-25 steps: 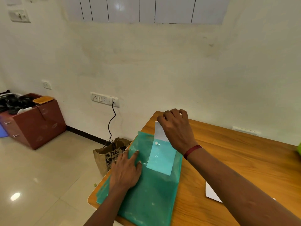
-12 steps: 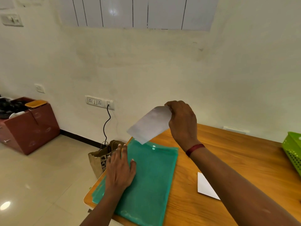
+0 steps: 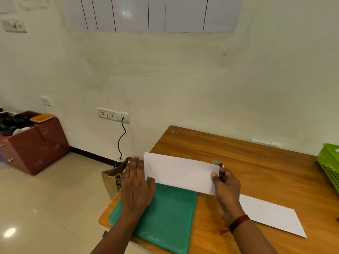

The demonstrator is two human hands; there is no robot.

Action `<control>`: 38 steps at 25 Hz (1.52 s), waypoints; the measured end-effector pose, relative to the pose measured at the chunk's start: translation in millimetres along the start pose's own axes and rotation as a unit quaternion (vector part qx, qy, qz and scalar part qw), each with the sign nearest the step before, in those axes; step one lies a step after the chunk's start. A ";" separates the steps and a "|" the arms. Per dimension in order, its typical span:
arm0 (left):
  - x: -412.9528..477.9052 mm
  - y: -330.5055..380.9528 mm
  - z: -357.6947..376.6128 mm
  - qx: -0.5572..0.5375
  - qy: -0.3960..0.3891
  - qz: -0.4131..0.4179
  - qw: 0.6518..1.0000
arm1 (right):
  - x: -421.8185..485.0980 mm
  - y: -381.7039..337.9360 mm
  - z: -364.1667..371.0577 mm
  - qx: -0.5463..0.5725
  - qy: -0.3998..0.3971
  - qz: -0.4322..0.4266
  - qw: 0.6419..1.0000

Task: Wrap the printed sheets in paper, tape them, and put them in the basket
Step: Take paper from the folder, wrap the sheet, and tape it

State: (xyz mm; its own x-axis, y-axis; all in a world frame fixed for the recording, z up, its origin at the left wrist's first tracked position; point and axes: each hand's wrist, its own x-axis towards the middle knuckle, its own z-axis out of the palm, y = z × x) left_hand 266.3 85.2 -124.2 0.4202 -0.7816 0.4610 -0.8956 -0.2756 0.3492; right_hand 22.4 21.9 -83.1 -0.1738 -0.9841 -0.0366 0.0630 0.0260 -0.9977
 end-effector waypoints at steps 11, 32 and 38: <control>2.8 65.8 -15.3 -0.043 -0.032 0.210 0.976 | -18.8 23.1 -47.5 0.092 -0.011 0.089 0.992; -75.5 226.3 40.3 -0.057 -0.212 0.381 0.898 | -3.3 27.3 -182.8 0.163 -0.012 0.034 0.986; -77.6 223.4 54.0 -0.075 -0.170 0.383 0.905 | -2.5 32.7 -182.1 0.107 0.015 -0.018 0.994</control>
State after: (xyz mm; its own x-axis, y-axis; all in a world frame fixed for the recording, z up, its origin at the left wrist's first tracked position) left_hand 25.8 54.1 -126.0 -0.4077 -0.8449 0.3461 -0.8641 0.4796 0.1528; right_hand -154.1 57.2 -126.1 -0.2092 -0.9779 -0.0057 0.2629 -0.0506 -0.9635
